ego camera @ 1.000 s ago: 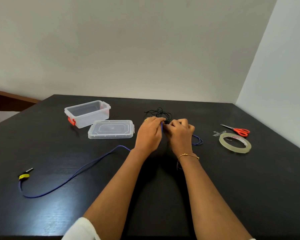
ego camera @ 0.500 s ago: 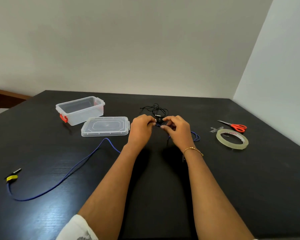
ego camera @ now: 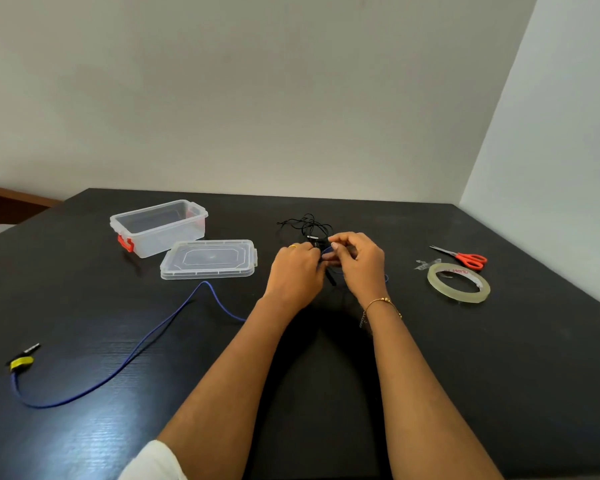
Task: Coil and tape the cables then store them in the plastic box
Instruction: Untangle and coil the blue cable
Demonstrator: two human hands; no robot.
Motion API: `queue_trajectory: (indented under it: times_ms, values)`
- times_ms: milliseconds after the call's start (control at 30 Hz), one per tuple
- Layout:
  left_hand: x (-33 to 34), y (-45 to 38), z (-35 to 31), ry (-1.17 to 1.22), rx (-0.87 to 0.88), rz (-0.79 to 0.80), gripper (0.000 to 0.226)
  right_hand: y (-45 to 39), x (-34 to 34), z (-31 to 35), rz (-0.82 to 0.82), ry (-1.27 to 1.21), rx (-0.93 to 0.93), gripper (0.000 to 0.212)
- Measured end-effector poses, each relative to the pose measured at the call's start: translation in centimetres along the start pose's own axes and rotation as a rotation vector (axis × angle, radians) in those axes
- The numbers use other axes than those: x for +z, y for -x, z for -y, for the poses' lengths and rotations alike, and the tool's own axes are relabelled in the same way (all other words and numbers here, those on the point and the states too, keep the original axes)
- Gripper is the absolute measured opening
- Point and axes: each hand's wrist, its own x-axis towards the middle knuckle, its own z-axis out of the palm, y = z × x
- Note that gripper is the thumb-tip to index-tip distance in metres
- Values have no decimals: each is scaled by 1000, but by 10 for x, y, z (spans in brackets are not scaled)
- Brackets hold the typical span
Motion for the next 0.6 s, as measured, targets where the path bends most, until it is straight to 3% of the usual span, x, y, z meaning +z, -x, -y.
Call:
queue_trajectory:
  times_ms: [133,300,467,600]
  values:
    - [0,2,4,98,-44,-122,23,-4,-5,-7,-185,-21,73,12]
    - [0,3,8,140,-50,-309,42,-7,-12,-19,-363,49,218,14]
    - [1,4,10,165,-149,-371,36,-3,-20,-17,-395,315,303,19]
    - [-1,1,10,270,-293,-432,32,0,-25,-13,-332,440,251,25]
